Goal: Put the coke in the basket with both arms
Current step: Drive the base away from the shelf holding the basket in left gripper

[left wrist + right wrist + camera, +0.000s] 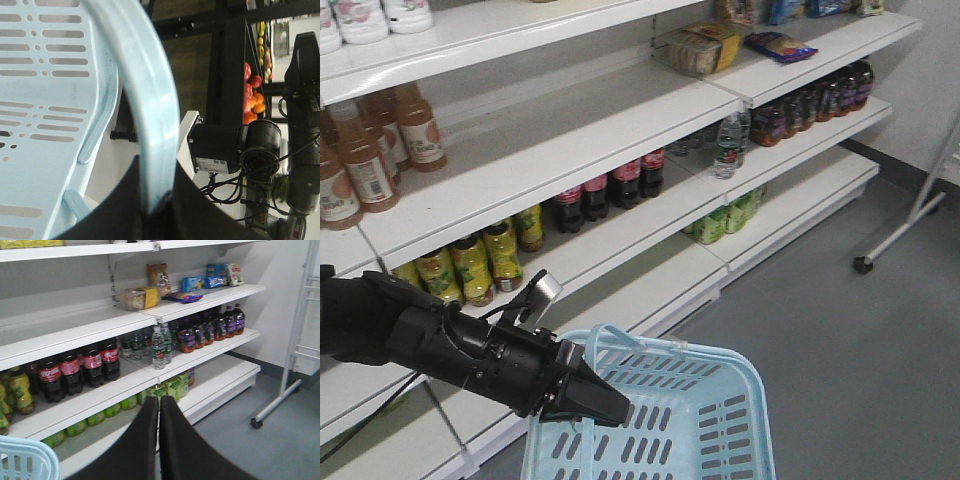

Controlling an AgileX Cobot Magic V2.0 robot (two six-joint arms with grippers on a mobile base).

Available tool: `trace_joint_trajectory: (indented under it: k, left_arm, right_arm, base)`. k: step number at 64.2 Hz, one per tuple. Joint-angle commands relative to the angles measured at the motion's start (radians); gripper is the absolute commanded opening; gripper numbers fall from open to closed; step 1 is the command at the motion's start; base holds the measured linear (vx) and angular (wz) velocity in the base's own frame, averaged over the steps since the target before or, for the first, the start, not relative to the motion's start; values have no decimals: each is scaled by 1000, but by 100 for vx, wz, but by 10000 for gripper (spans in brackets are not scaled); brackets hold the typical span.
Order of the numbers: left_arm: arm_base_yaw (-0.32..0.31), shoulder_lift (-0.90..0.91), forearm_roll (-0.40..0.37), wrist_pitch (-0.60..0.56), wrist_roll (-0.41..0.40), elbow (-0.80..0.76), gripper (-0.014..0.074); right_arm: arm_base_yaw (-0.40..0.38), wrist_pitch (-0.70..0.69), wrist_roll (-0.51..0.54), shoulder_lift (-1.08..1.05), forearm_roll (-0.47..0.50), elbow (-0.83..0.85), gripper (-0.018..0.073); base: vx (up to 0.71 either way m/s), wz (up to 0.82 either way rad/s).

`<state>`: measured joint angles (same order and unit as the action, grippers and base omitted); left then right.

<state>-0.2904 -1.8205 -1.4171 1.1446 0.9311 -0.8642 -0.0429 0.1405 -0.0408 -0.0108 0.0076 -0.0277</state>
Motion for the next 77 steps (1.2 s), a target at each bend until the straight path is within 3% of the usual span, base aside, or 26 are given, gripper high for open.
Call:
trace_joint_trajectory:
  k: [1,77]
  left_arm:
    - [-2,55,-68,89,11,-22,-8]
    - [-2,55,-68,89,11,-22,-6]
  right_arm:
    - [-5,-78,4,-18,-8,-11,-9]
    - [-5,-78,4,-18,-8,-11,-9]
  base:
    - [-5,-50]
    - [-4,-49]
